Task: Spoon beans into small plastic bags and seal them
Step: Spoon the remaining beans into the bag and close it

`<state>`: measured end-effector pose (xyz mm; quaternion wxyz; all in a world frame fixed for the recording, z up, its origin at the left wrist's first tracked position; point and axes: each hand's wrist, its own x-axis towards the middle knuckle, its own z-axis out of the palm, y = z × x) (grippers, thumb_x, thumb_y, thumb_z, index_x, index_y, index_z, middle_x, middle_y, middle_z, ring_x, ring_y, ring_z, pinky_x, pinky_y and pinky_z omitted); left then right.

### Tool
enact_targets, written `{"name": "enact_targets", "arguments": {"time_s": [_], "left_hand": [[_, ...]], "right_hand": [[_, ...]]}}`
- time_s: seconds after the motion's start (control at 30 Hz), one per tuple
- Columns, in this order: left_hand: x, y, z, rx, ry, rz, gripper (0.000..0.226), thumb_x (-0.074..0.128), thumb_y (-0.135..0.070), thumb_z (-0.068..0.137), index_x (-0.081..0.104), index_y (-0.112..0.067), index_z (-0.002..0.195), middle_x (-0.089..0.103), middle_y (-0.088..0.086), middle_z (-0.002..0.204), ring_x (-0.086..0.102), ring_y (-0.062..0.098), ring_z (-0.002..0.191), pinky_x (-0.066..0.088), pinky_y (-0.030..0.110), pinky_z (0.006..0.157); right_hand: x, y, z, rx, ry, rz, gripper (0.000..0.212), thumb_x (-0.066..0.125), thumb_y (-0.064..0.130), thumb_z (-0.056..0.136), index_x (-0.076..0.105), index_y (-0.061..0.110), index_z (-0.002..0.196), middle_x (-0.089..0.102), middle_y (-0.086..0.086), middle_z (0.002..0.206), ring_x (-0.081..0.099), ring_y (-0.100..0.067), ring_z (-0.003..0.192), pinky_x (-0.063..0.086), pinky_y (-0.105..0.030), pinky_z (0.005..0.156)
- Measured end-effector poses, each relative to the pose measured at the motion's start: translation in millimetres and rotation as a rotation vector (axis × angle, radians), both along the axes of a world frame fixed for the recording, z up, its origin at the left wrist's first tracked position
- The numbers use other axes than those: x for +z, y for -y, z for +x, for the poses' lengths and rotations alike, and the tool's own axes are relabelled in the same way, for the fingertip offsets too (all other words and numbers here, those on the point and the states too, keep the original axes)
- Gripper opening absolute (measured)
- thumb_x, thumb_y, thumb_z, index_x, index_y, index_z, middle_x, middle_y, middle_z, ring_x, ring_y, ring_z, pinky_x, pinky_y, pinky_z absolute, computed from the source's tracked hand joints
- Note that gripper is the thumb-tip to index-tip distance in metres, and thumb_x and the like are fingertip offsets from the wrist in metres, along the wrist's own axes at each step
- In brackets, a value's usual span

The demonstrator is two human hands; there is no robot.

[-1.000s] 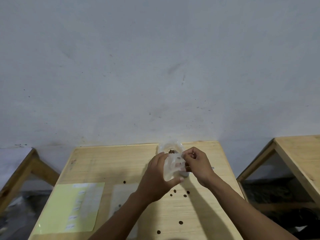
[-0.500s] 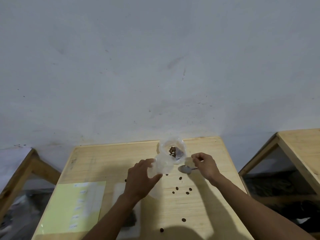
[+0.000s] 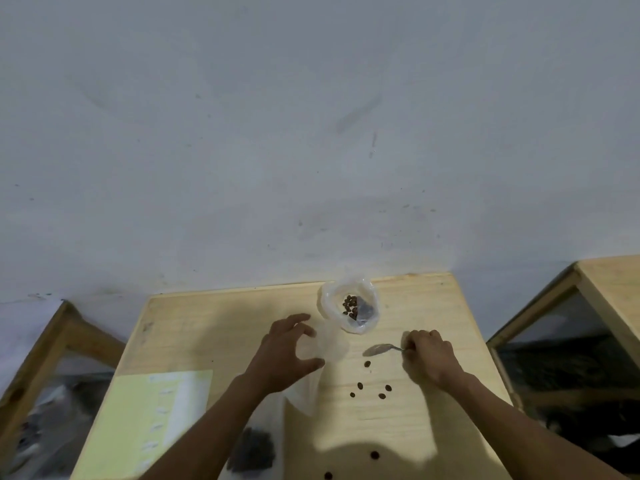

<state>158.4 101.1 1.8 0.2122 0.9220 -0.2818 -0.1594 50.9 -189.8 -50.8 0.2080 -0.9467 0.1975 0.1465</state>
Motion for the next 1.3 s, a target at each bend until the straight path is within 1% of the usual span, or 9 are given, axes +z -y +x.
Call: {"name": "enact_targets", "arguments": {"time_s": [0.1,0.2,0.3,0.43,0.73,0.83,0.97,1.2,1.3], "left_hand": [[5,12,13,-0.087,0.017,-0.006,0.058,0.066,-0.063,0.069,0.055,-0.033,0.117,0.03,-0.02,0.152,0.026,0.009,0.139,0.031,0.039,0.113],[9,25,29,-0.2,0.034,0.038,0.059,0.064,-0.063,0.07,0.054,-0.033,0.119,0.021,-0.022,0.156,0.022,0.011,0.142,0.031,0.042,0.113],[14,42,42,-0.303,0.047,0.125,0.056,0.069,-0.055,0.075,0.052,-0.032,0.122,0.012,-0.02,0.16,0.013,0.014,0.147,0.025,0.042,0.116],[18,59,57,-0.441,0.098,0.242,0.055,0.067,-0.055,0.078,0.05,-0.033,0.124,0.002,-0.019,0.161,-0.001,0.015,0.15,0.02,0.042,0.118],[16,47,38,-0.491,0.07,0.271,0.059,0.067,-0.048,0.082,0.046,-0.028,0.132,0.005,-0.007,0.163,0.016,0.014,0.148,0.027,0.033,0.116],[8,37,27,-0.49,0.036,0.231,0.058,0.067,-0.049,0.081,0.045,-0.03,0.131,-0.003,-0.008,0.163,0.013,0.015,0.149,0.031,0.037,0.115],[-4,32,13,-0.466,0.005,0.161,0.055,0.068,-0.046,0.082,0.046,-0.026,0.129,-0.018,-0.007,0.161,-0.002,0.011,0.15,0.036,0.036,0.112],[-19,31,-3,-0.412,0.0,0.094,0.053,0.065,-0.045,0.085,0.045,-0.024,0.129,-0.03,-0.012,0.155,-0.008,0.012,0.15,0.035,0.039,0.113],[-19,34,-5,-0.372,0.009,0.063,0.056,0.065,-0.049,0.083,0.046,-0.026,0.13,-0.02,-0.013,0.16,0.011,0.016,0.149,0.037,0.036,0.11]], "right_hand": [[10,11,1,-0.049,0.14,0.153,0.017,0.045,0.016,0.091,0.052,0.018,0.075,0.059,0.001,0.077,0.053,-0.023,0.073,0.043,-0.033,0.064],[14,19,7,-0.205,0.283,0.311,0.016,0.05,0.014,0.094,0.052,0.019,0.079,0.063,0.007,0.08,0.057,-0.02,0.076,0.047,-0.038,0.073],[24,9,20,-0.16,0.331,0.323,0.013,0.053,0.018,0.093,0.055,0.026,0.083,0.062,0.006,0.085,0.057,-0.016,0.078,0.049,-0.037,0.074],[32,-11,31,-0.032,0.197,0.249,0.024,0.045,0.008,0.088,0.061,0.02,0.101,0.056,-0.001,0.098,0.057,-0.026,0.094,0.044,-0.034,0.079],[49,-9,37,0.039,-0.085,-0.111,0.036,0.04,0.018,0.091,0.063,0.023,0.118,0.054,-0.006,0.114,0.062,-0.032,0.1,0.05,-0.037,0.081],[59,-8,47,-0.004,-0.13,0.094,0.037,0.047,0.009,0.085,0.066,0.012,0.116,0.061,-0.011,0.113,0.064,-0.027,0.095,0.053,-0.032,0.079],[65,-21,49,-0.351,-0.064,0.687,0.034,0.049,-0.008,0.084,0.063,0.007,0.111,0.061,-0.009,0.071,0.056,-0.01,0.042,0.046,-0.019,0.043],[39,-41,42,-0.903,0.248,1.193,0.017,0.059,-0.012,0.085,0.065,-0.003,0.098,0.064,-0.013,0.064,0.057,-0.019,0.053,0.052,-0.024,0.054],[33,-46,41,-1.025,0.298,1.318,0.015,0.058,-0.008,0.088,0.067,-0.001,0.096,0.065,-0.012,0.07,0.057,-0.018,0.062,0.053,-0.022,0.061]]}}
